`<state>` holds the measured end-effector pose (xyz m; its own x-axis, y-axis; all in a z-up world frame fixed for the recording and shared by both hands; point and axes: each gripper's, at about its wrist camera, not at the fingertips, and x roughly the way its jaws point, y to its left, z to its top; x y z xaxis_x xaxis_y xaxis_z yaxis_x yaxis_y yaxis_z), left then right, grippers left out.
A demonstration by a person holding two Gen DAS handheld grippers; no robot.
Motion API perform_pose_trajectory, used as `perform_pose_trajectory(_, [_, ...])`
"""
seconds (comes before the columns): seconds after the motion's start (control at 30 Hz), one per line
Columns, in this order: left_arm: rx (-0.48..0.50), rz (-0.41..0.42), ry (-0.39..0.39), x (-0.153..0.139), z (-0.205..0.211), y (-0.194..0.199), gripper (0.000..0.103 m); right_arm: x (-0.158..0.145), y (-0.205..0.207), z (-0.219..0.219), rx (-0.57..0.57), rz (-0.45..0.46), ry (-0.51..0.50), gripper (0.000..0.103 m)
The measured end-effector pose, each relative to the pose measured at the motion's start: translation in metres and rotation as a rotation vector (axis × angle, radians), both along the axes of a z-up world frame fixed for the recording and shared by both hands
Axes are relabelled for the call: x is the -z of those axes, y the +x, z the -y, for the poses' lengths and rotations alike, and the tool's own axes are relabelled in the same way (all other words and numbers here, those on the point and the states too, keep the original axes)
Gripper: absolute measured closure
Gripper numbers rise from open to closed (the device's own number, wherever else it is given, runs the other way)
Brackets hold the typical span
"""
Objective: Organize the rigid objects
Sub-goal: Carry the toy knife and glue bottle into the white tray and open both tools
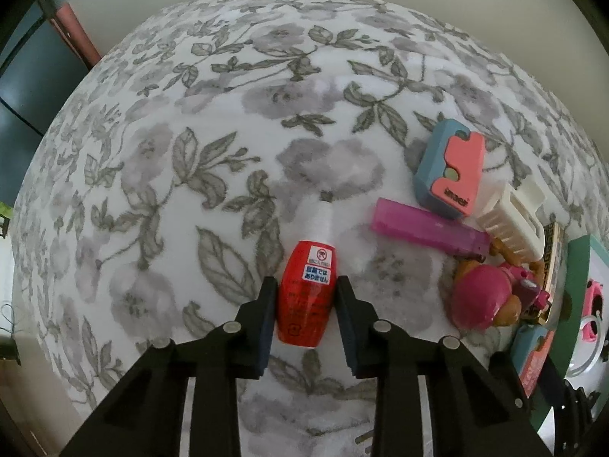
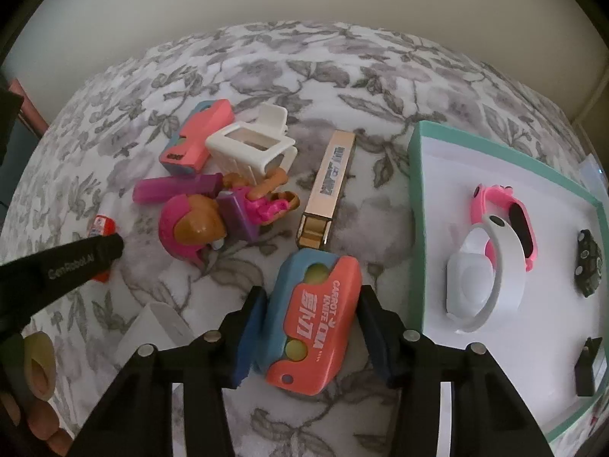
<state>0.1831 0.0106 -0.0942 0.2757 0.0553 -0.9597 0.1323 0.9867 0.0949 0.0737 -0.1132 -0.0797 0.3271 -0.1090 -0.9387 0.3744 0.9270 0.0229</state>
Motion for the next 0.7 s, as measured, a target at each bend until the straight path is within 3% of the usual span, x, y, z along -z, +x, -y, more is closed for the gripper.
perform_pose_trajectory(0.27, [0.024, -0.013, 0.007, -0.004, 0.013, -0.022, 0.072, 0.000, -0.010, -0.008, 0.000, -0.018, -0.001, 0.056])
perform_pose_trajectory(0.7, [0.060, -0.003, -0.036, -0.035, 0.032, -0.067, 0.072, -0.013, -0.044, -0.001, 0.074, 0.001, 0.188, 0.057])
